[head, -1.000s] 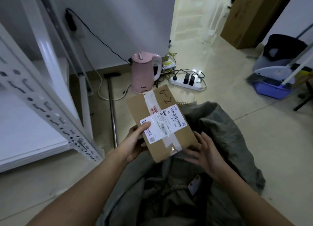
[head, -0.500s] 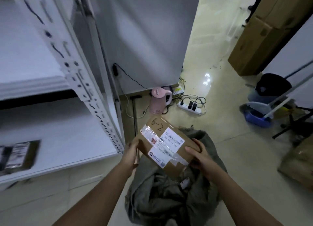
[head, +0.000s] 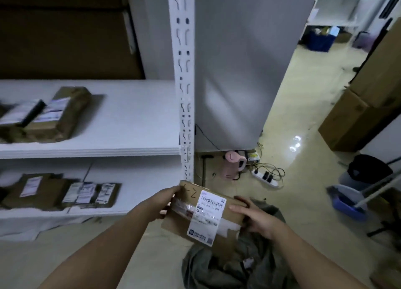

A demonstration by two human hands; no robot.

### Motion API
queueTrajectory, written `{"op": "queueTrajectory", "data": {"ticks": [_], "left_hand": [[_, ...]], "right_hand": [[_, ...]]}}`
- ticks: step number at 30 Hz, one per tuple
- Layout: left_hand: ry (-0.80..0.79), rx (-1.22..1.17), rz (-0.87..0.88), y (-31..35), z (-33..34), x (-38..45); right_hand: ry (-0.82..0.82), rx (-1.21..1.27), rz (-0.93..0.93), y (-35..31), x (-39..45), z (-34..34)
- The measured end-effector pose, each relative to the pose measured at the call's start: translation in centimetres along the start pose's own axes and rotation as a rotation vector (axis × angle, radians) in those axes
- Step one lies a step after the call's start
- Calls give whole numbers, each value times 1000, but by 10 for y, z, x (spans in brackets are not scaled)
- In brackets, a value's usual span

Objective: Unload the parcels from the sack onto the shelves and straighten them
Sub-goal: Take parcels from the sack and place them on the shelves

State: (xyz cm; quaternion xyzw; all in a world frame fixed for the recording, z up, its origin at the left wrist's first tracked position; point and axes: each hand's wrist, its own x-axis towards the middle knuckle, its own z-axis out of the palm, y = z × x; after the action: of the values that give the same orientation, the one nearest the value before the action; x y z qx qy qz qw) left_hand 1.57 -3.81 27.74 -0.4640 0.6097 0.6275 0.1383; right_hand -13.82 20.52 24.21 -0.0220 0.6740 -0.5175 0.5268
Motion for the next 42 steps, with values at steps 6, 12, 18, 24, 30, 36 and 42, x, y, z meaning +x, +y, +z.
{"op": "queueTrajectory", "data": {"ticks": [6, 12, 18, 24, 30, 36, 42], "left_hand": [[98, -49, 121, -17, -82, -63], [219, -196, 254, -35, -171, -114], [317, -271, 364, -31, -242, -135], [344, -301, 356, -13, -289, -122], [412, -264, 381, 14, -321, -92], [395, -244, 404, 36, -346, -66], [338, -166, 384, 44, -361, -50]], "right_hand": [[17, -199, -118, -34, -24, 99], [12, -262, -296, -65, -36, 206], [-19, -343, -442, -112, -36, 279], [-15, -335, -589, -162, 0, 309], [-29, -332, -666, -206, 41, 321], [-68, -326, -693, -235, 69, 328], [-90, -362, -678, -240, 83, 342]]}}
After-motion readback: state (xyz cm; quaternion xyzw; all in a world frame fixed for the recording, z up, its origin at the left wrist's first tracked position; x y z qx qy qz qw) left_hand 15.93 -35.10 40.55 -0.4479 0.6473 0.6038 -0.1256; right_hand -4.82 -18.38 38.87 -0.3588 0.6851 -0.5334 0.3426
